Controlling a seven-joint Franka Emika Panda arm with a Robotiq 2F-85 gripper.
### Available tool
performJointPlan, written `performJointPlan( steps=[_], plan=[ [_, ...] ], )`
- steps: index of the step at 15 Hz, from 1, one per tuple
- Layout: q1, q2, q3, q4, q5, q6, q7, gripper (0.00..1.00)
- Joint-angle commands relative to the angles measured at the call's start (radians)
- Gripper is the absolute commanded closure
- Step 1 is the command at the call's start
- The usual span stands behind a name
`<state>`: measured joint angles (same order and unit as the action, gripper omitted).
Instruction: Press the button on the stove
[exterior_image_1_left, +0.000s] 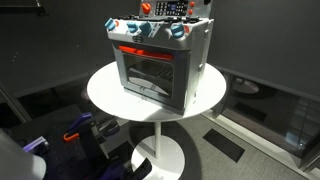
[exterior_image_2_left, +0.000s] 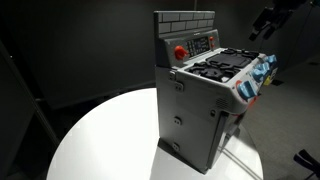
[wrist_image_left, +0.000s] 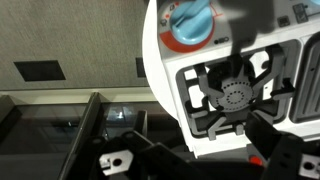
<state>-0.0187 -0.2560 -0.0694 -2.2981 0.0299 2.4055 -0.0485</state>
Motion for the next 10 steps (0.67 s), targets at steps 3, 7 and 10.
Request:
performJointPlan(
  steps=[3, 7, 10],
  plan=[
    [0.005, 0.124, 0.026, 0.141, 0.017, -0.02, 0.031, 0.0],
    [0.001, 0.104, 0.027, 0.091, 0.001, 0.001, 0.018, 0.0],
    [0.001, 0.103, 0.027, 0.09, 0.001, 0.001, 0.018, 0.0]
  ],
)
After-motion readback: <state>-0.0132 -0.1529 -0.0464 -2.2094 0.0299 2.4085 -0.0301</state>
